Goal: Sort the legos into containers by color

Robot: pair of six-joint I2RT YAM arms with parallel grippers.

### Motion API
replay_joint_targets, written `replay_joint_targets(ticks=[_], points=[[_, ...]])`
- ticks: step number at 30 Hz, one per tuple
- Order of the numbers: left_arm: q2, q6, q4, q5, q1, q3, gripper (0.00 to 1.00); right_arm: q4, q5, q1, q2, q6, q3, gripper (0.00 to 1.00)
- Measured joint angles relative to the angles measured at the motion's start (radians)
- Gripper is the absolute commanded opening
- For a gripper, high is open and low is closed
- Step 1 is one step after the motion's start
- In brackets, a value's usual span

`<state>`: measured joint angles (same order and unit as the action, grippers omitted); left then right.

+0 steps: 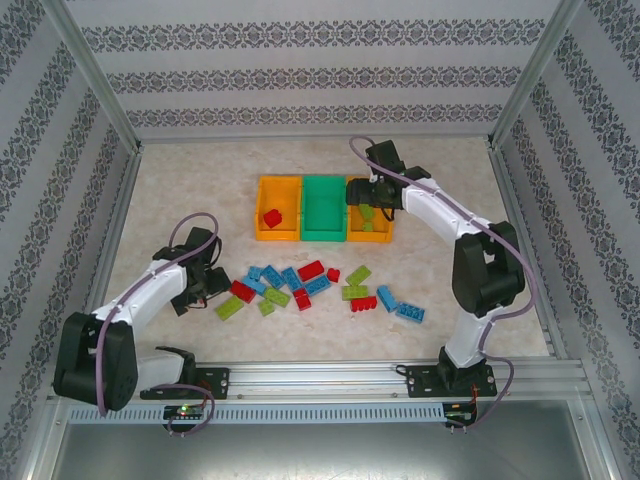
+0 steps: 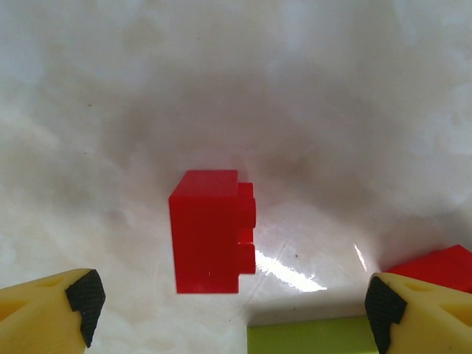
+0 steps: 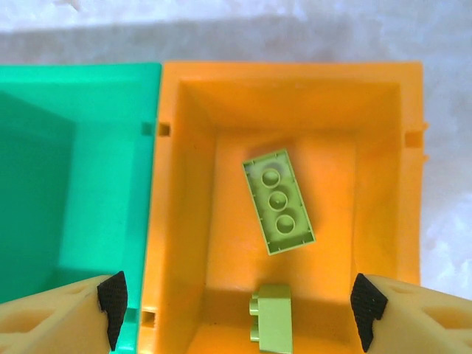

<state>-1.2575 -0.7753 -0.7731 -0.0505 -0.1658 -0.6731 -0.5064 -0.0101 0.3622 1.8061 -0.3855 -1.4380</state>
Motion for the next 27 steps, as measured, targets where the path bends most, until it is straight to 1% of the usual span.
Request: replay_joint_targets(ticks=[4,7,11,14,17,23,27], points=[[-0.028,0.004,0.019,0.01,0.018,0.0,0.84,0.014,0.0,0.0,-0.03,0.0,0.013,0.83],[-0.044,0.017,0.041,0.018,0.052,0.0,0.79,0.025,0.0,0.0,-0.042,0.001,0.031,0.82],[-0.079,0.04,0.068,0.024,0.09,0.003,0.64,0.025,-0.002,0.0,-0.051,0.0,0.058,0.81],[-0.098,0.055,0.087,0.037,0.096,0.007,0.51,0.025,-0.004,0.0,-0.063,0.0,0.077,0.8],[-0.119,0.068,0.106,0.047,0.096,0.007,0.4,0.024,-0.008,0.0,-0.085,0.0,0.096,0.8],[-0.123,0.084,0.117,0.049,0.096,0.006,0.26,0.025,-0.019,-0.003,-0.133,0.001,0.128,0.79],[-0.108,0.095,0.123,0.051,0.096,0.006,0.23,0.027,-0.019,-0.005,-0.167,0.013,0.166,0.79]])
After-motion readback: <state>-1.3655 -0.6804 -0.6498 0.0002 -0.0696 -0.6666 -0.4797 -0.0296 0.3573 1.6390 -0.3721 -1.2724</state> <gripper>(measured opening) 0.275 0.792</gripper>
